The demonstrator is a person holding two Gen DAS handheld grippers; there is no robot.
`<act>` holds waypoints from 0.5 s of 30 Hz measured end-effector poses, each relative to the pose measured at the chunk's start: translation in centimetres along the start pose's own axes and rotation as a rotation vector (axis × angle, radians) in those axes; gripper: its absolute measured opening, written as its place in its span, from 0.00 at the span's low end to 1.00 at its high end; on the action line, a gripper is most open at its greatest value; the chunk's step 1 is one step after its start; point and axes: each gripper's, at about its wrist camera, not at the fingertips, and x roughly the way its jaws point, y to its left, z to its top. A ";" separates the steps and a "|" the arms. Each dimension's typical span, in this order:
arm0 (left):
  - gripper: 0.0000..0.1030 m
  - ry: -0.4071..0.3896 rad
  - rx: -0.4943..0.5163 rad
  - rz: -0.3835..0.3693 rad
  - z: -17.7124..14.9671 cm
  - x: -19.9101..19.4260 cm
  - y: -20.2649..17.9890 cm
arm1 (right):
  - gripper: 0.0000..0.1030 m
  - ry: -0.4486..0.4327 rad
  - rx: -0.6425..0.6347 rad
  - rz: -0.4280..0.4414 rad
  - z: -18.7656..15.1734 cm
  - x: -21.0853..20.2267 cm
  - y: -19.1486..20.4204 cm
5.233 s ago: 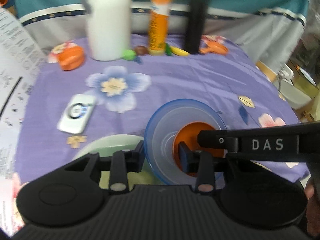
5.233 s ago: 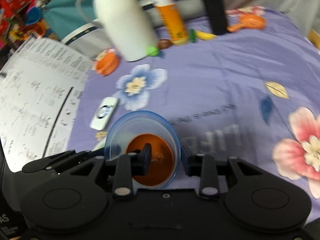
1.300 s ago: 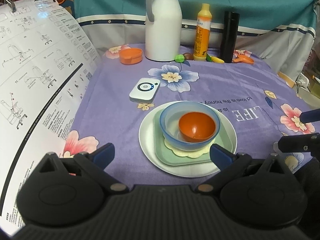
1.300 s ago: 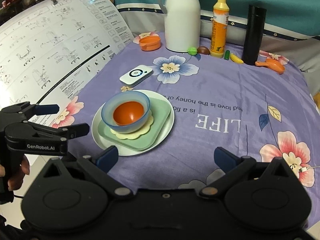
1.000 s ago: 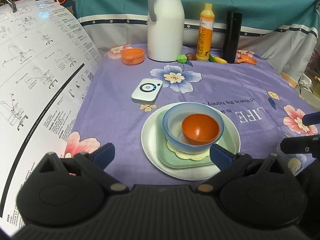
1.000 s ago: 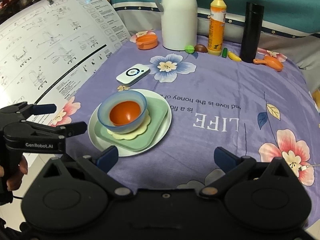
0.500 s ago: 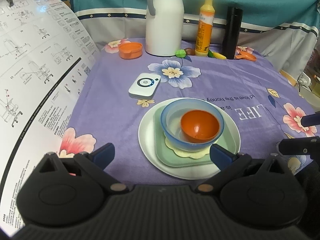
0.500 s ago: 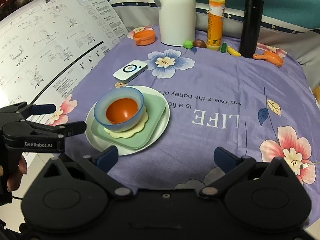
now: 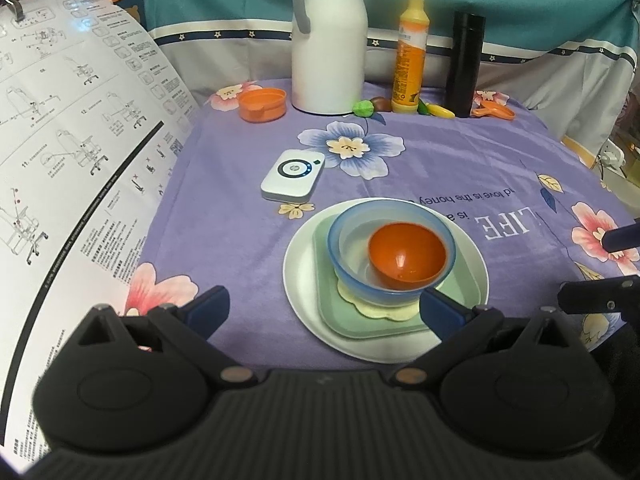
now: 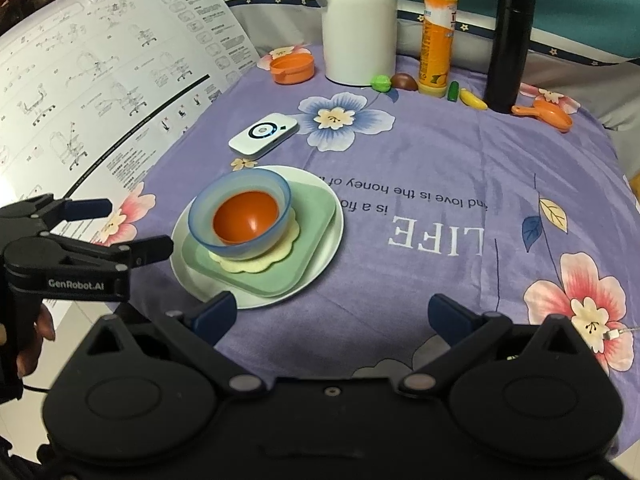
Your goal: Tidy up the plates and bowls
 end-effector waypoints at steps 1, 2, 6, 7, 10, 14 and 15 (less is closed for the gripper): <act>1.00 -0.001 0.000 -0.001 0.0 0.0 0.0 | 1.00 0.002 -0.002 0.002 0.0 0.1 0.0; 1.00 -0.001 0.001 -0.001 0.0 0.0 0.0 | 1.00 0.004 -0.004 0.004 0.1 0.1 0.1; 1.00 -0.001 0.011 -0.007 -0.1 0.1 -0.1 | 1.00 0.003 -0.010 0.004 0.1 0.3 0.2; 1.00 -0.001 0.015 -0.009 -0.1 0.2 -0.2 | 1.00 0.003 -0.010 0.005 0.1 0.3 0.1; 1.00 -0.001 0.025 -0.014 -0.2 0.2 -0.3 | 1.00 0.006 -0.011 0.007 0.1 0.4 0.1; 1.00 -0.004 0.031 -0.019 -0.3 0.1 -0.3 | 1.00 0.014 -0.013 0.011 0.1 0.6 0.1; 1.00 -0.004 0.033 -0.021 -0.3 0.1 -0.3 | 1.00 0.015 -0.014 0.010 0.0 0.6 0.1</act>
